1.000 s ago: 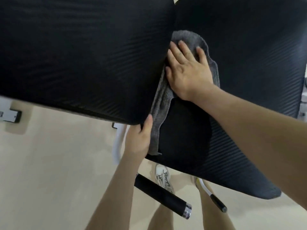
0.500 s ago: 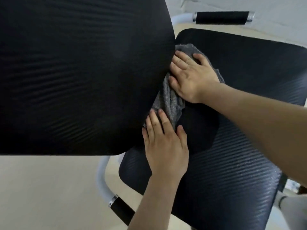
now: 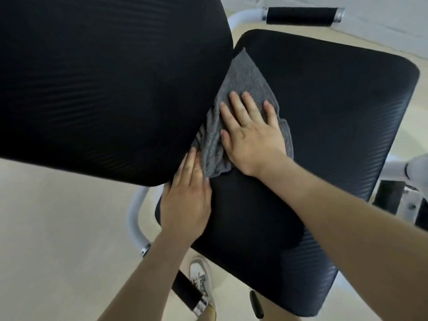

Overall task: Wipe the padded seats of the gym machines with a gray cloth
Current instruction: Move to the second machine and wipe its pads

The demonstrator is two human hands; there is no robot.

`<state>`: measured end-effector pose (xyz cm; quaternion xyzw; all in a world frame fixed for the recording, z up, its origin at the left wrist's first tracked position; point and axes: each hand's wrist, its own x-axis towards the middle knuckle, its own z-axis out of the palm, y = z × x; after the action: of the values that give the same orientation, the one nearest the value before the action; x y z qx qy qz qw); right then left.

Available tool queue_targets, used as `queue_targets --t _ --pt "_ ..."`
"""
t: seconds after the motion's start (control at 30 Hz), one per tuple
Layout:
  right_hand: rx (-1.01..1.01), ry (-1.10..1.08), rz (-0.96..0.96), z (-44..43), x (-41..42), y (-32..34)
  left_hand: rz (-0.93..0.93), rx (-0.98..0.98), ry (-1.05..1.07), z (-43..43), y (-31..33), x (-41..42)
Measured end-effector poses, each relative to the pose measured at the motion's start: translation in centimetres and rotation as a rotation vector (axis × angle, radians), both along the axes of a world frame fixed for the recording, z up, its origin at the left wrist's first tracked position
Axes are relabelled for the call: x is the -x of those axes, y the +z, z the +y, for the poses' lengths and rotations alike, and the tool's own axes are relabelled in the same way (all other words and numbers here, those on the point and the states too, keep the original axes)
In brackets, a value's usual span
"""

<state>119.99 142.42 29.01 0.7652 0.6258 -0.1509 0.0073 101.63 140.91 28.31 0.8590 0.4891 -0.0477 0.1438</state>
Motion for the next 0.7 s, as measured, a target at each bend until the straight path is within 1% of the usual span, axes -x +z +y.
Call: queue_targets --t 0.07,0.1,0.2,0.23,0.33,0.4,0.47,0.57,0.6,0.7 --pt "0.032 -0.020 0.018 -1.8 2.8 0.2 0.009 0.008 -0.008 -0.2 0.1 3.8" --pt "0.038 -0.024 0.026 -2.6 4.5 0.2 0.001 0.027 0.020 -0.4 0.1 5.7" --pt "0.041 -0.018 0.055 -5.5 9.9 0.1 0.037 0.108 0.211 -1.3 0.5 10.3" --pt "0.043 -0.012 0.063 -6.6 11.3 0.1 0.055 0.114 0.228 -1.9 0.6 11.0" --pt "0.055 -0.010 0.063 -10.1 13.7 0.3 0.035 0.115 0.071 -4.1 0.9 12.1" --pt "0.050 -0.051 0.059 -12.7 14.0 0.8 -0.044 0.131 0.059 -5.4 1.4 12.3" --pt "0.054 -0.112 0.058 -15.3 13.9 1.5 -0.162 0.102 0.049 -6.3 1.4 12.4" --pt "0.078 -0.204 0.020 -19.5 12.9 2.4 -0.263 0.178 0.004 -7.5 1.8 11.9" --pt "0.085 -0.235 0.000 -20.8 12.4 2.8 -0.270 0.199 -0.005 -8.0 2.0 11.6" --pt "0.112 -0.342 -0.032 -24.1 11.0 3.6 -0.239 0.162 -0.053 -9.4 3.1 10.9"
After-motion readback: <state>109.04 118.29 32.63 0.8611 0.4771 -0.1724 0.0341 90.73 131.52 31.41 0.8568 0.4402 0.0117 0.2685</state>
